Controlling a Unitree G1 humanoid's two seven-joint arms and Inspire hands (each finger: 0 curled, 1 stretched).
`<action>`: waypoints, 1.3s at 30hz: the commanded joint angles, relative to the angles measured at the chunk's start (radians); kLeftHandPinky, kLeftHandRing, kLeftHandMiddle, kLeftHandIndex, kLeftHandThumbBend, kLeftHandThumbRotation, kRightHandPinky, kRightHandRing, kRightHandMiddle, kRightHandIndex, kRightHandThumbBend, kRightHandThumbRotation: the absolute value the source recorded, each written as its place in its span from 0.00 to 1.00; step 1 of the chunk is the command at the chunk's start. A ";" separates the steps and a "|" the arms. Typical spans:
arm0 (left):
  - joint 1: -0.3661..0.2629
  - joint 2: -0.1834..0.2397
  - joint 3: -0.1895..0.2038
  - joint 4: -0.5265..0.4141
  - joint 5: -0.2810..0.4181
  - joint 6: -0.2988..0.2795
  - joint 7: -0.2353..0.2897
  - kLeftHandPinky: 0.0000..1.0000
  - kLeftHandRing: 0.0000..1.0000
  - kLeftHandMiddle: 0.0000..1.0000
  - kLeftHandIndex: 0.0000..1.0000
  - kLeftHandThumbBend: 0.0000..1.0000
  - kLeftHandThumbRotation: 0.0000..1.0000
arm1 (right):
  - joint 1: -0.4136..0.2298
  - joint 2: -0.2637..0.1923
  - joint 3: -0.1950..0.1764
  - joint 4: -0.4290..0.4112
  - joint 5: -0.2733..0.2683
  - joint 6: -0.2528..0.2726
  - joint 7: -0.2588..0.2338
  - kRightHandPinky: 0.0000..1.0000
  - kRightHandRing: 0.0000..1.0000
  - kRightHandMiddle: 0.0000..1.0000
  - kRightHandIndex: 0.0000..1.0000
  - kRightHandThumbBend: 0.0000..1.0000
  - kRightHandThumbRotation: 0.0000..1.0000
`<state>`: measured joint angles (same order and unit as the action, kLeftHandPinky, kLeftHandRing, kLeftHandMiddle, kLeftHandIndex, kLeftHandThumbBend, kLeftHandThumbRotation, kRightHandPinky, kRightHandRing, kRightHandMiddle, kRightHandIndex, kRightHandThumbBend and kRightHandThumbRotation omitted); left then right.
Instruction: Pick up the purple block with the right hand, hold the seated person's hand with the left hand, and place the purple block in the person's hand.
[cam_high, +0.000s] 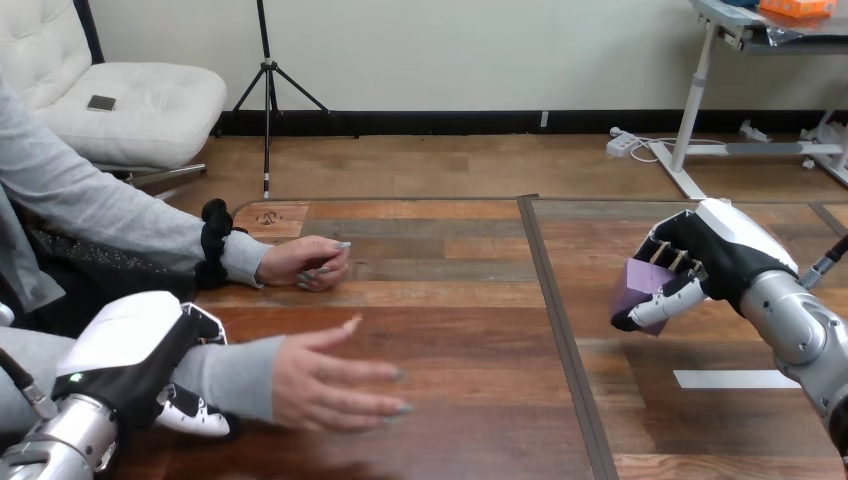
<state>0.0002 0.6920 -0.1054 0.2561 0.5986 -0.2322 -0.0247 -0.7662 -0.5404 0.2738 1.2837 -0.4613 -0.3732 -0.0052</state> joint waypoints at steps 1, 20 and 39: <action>-0.054 -0.016 0.054 -0.107 -0.063 -0.016 0.009 0.16 0.21 0.29 0.33 0.68 0.00 | -0.035 0.002 -0.021 -0.064 0.021 -0.027 -0.008 0.38 0.42 0.46 0.45 0.85 0.00; -0.051 -0.036 0.097 -0.177 -0.098 -0.040 0.041 0.14 0.20 0.28 0.32 0.67 0.00 | -0.021 0.018 -0.035 -0.095 0.056 -0.058 -0.010 0.39 0.42 0.46 0.45 0.83 0.00; -0.058 -0.062 0.116 -0.221 -0.092 -0.045 0.058 0.14 0.20 0.27 0.31 0.67 0.00 | 0.009 0.062 -0.068 -0.183 0.110 -0.073 -0.004 0.35 0.39 0.43 0.45 0.82 0.00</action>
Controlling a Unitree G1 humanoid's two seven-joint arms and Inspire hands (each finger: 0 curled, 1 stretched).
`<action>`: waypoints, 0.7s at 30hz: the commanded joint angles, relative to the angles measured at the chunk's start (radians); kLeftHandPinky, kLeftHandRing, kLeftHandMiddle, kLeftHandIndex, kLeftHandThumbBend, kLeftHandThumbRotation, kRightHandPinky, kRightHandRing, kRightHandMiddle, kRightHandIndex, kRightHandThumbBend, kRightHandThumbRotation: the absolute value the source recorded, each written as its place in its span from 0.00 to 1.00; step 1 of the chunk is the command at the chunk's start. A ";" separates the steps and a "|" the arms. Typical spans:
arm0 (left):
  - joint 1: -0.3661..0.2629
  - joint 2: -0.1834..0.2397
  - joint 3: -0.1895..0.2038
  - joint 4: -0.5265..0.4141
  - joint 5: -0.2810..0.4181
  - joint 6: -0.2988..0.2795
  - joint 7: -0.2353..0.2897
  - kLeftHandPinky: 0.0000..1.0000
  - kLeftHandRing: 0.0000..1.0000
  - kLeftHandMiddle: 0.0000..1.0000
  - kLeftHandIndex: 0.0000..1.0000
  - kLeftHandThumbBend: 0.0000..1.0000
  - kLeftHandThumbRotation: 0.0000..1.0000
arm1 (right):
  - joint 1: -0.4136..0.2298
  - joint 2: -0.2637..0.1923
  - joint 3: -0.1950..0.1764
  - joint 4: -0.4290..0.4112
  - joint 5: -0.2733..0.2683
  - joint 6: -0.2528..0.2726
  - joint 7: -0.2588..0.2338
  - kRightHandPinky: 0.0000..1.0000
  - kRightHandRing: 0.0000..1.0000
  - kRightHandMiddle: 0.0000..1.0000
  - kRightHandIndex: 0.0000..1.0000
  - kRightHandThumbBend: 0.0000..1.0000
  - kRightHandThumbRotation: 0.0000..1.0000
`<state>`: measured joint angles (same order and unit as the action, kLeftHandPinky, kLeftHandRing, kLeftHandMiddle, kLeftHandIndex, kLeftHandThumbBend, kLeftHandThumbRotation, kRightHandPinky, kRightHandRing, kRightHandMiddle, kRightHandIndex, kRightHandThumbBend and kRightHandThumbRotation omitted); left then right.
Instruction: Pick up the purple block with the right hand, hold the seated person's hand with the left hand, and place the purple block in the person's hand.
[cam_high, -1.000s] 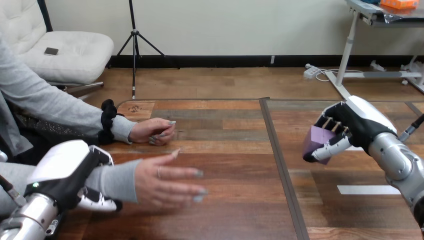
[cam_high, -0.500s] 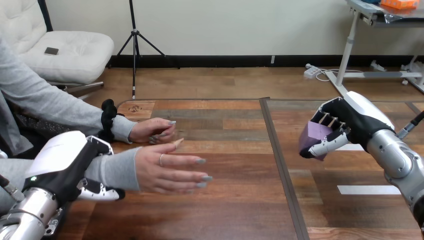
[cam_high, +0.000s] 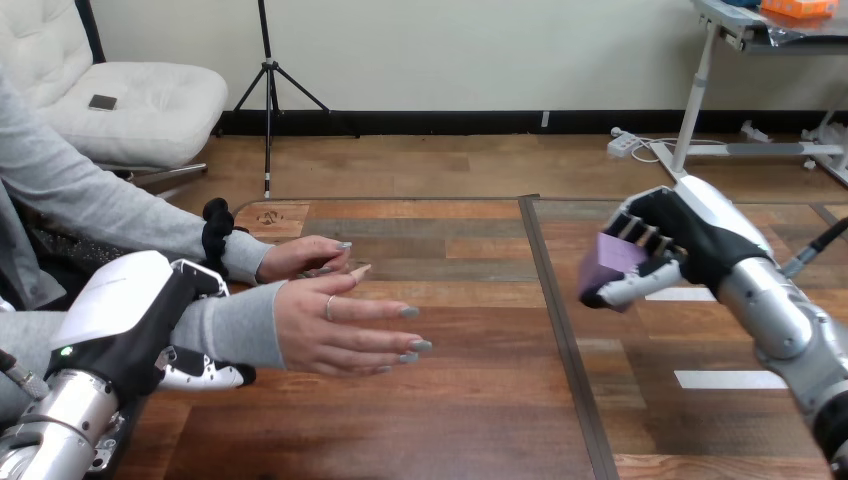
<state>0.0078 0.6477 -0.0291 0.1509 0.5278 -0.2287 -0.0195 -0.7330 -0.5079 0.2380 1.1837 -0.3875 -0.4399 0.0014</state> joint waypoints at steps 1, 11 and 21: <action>-0.066 -0.019 0.040 -0.117 -0.020 -0.049 0.054 0.14 0.20 0.27 0.31 0.67 0.00 | -0.022 0.032 -0.036 -0.090 0.039 -0.004 -0.009 0.36 0.39 0.43 0.45 0.82 0.00; -0.073 -0.037 0.040 -0.122 -0.014 -0.054 0.078 0.14 0.20 0.28 0.32 0.67 0.00 | 0.007 0.060 -0.062 -0.153 0.077 -0.006 -0.014 0.35 0.38 0.43 0.46 0.82 0.00; -0.086 -0.049 0.036 -0.120 -0.021 -0.060 0.083 0.14 0.20 0.28 0.32 0.66 0.00 | 0.041 0.098 -0.103 -0.210 0.148 -0.019 0.006 0.36 0.38 0.43 0.45 0.81 0.00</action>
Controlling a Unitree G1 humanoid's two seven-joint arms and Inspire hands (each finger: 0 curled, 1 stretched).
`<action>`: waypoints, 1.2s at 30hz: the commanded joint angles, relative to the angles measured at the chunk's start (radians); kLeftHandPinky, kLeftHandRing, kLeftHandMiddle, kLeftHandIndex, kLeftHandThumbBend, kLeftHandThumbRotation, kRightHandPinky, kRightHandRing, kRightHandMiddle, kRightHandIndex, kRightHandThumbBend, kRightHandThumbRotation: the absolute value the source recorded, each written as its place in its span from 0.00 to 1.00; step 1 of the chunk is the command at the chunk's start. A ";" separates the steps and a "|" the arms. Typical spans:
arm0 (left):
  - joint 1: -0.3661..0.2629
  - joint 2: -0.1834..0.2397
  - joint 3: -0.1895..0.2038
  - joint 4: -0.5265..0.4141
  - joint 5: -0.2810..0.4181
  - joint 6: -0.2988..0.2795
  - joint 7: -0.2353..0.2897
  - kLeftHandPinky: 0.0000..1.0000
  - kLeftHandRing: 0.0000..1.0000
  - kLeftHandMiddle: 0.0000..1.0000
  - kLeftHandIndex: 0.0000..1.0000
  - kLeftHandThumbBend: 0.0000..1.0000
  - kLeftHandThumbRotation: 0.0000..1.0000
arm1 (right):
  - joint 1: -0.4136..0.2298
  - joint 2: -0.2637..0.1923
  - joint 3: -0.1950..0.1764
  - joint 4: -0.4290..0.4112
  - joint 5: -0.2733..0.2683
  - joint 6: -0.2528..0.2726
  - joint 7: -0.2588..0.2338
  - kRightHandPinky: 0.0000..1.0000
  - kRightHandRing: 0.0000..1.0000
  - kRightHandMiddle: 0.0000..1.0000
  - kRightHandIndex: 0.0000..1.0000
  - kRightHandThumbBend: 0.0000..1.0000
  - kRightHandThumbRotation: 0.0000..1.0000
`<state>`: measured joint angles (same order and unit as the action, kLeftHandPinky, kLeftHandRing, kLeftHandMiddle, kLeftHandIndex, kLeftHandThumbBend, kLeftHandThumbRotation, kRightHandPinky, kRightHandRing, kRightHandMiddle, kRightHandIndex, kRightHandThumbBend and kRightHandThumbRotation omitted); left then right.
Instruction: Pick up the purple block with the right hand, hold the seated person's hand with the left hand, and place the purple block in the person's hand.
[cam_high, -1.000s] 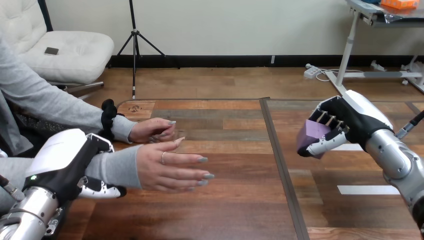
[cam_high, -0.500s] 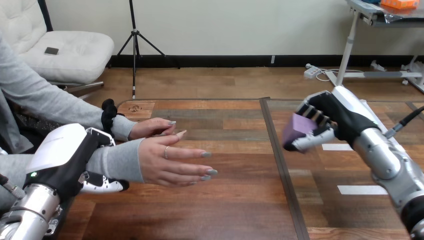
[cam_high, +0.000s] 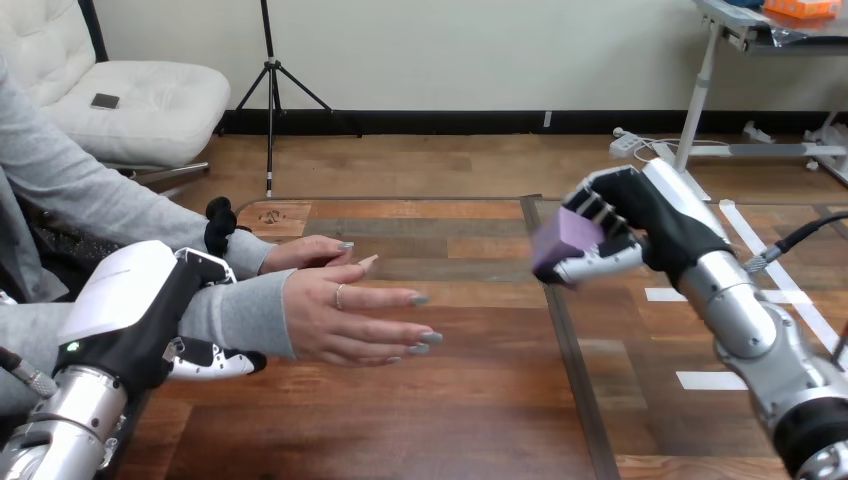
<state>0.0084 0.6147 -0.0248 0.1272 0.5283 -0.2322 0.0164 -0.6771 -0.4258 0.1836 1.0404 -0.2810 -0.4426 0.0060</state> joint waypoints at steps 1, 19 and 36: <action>-0.087 -0.017 0.032 -0.098 -0.021 -0.055 0.047 0.14 0.20 0.28 0.32 0.66 0.00 | -0.012 0.020 -0.051 -0.074 0.047 -0.013 0.001 0.36 0.38 0.43 0.45 0.81 0.00; -0.102 -0.045 0.019 -0.095 -0.006 -0.056 0.067 0.15 0.21 0.29 0.33 0.66 0.00 | 0.042 0.099 -0.124 -0.119 0.158 -0.048 0.001 0.35 0.37 0.42 0.44 0.83 0.00; -0.108 -0.072 0.016 -0.108 0.025 -0.040 0.076 0.15 0.21 0.29 0.33 0.67 0.00 | 0.091 0.168 -0.179 -0.122 0.243 -0.064 0.015 0.34 0.37 0.42 0.43 0.84 0.00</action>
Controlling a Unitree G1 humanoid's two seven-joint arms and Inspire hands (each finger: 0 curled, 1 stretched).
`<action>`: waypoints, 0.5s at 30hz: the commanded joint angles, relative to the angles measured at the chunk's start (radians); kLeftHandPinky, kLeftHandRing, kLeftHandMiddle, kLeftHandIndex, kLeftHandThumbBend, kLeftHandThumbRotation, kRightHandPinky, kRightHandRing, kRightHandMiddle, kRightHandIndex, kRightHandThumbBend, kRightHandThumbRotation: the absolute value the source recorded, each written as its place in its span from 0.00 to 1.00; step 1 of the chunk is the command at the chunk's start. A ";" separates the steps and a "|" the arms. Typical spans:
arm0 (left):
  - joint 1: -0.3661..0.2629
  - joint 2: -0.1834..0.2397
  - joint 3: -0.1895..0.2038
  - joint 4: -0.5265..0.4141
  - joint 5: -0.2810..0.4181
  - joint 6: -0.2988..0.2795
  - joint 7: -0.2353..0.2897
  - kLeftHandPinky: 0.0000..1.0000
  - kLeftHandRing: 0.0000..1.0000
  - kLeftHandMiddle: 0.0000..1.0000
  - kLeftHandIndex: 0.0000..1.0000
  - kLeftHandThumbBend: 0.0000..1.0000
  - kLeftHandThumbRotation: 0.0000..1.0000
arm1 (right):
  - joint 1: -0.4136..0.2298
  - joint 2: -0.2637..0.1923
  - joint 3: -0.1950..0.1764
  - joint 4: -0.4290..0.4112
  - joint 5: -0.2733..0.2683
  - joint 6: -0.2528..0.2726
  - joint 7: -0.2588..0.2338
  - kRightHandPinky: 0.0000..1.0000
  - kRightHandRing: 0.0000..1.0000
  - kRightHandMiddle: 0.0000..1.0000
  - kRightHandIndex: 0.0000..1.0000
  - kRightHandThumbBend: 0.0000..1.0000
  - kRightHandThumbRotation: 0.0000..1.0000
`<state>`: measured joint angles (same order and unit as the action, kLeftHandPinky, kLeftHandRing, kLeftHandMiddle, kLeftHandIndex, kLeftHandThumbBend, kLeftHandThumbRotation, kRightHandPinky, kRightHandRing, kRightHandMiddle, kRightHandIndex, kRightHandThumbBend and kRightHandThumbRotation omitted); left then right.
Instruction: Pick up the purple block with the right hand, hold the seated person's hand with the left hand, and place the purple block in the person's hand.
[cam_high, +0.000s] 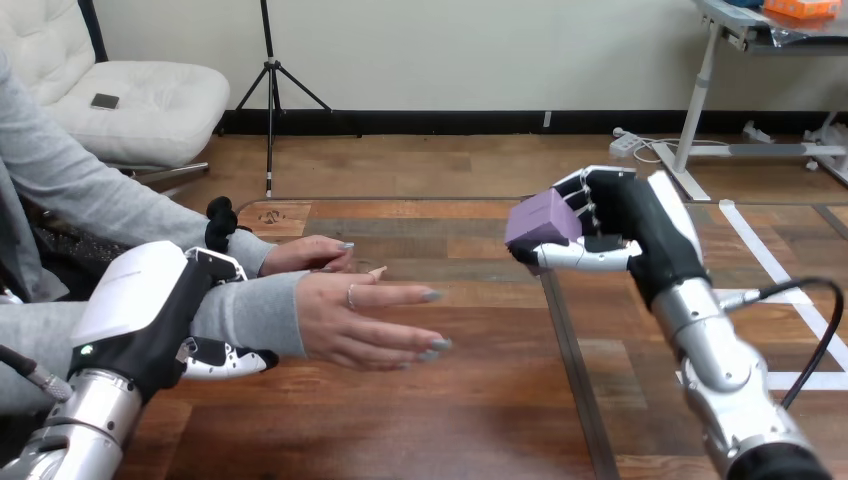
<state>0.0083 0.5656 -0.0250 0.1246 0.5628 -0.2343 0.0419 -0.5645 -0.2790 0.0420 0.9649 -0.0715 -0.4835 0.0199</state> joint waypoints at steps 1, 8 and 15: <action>-0.108 -0.024 0.016 -0.106 -0.008 -0.036 0.051 0.15 0.21 0.29 0.33 0.67 0.00 | -0.020 0.024 -0.039 -0.047 0.034 -0.022 0.002 0.34 0.37 0.42 0.43 0.84 0.00; -0.112 -0.033 0.015 -0.112 -0.001 -0.030 0.053 0.16 0.22 0.30 0.33 0.67 0.00 | 0.004 0.051 -0.063 -0.060 0.077 -0.004 0.032 0.34 0.37 0.43 0.43 0.84 0.00; -0.122 -0.043 0.015 -0.105 0.003 -0.031 0.057 0.17 0.23 0.30 0.33 0.66 0.00 | 0.025 0.071 -0.075 -0.066 0.088 -0.005 0.037 0.34 0.37 0.42 0.43 0.84 0.00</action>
<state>0.0077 0.5461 -0.0250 0.1229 0.5757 -0.2343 0.0477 -0.5163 -0.2260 -0.0045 0.9627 -0.0071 -0.4818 0.0547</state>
